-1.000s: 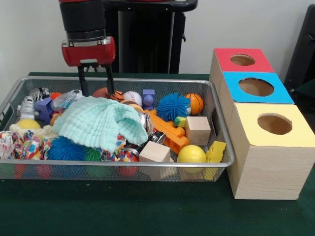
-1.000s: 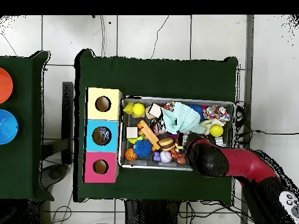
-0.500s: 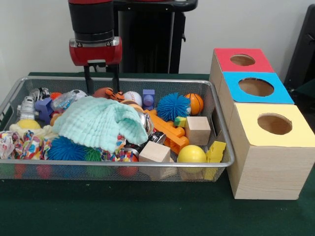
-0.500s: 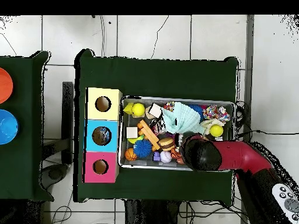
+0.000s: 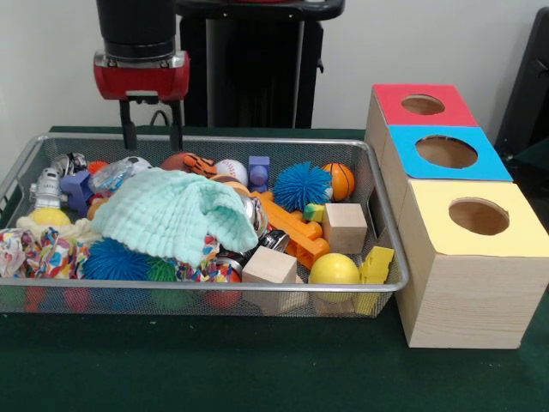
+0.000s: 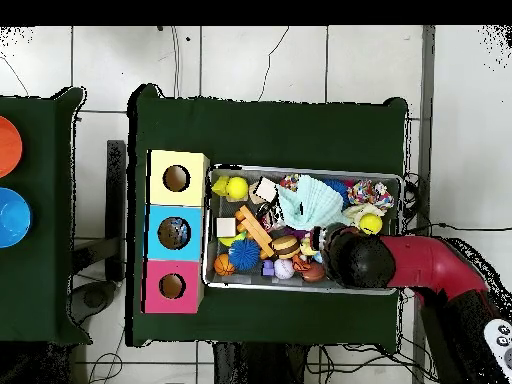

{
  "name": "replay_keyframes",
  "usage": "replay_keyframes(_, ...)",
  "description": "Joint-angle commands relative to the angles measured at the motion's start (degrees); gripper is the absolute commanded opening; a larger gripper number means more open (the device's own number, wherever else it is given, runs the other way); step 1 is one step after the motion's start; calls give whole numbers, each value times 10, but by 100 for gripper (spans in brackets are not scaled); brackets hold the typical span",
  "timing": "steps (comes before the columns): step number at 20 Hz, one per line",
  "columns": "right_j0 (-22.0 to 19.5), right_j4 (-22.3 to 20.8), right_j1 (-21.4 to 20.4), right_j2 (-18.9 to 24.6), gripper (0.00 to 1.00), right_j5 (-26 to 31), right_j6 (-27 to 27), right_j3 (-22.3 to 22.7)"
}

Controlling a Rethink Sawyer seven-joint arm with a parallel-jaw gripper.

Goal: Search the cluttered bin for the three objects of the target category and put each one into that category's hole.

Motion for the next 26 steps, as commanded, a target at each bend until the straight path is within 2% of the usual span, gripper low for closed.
replay_keyframes(1,-17,-1,-14,13,100,115,-112,-61)
replay_keyframes(11,-23,-21,9,21,100,129,-116,-83)
replay_keyframes(26,-7,-54,61,6,100,67,-81,-85)
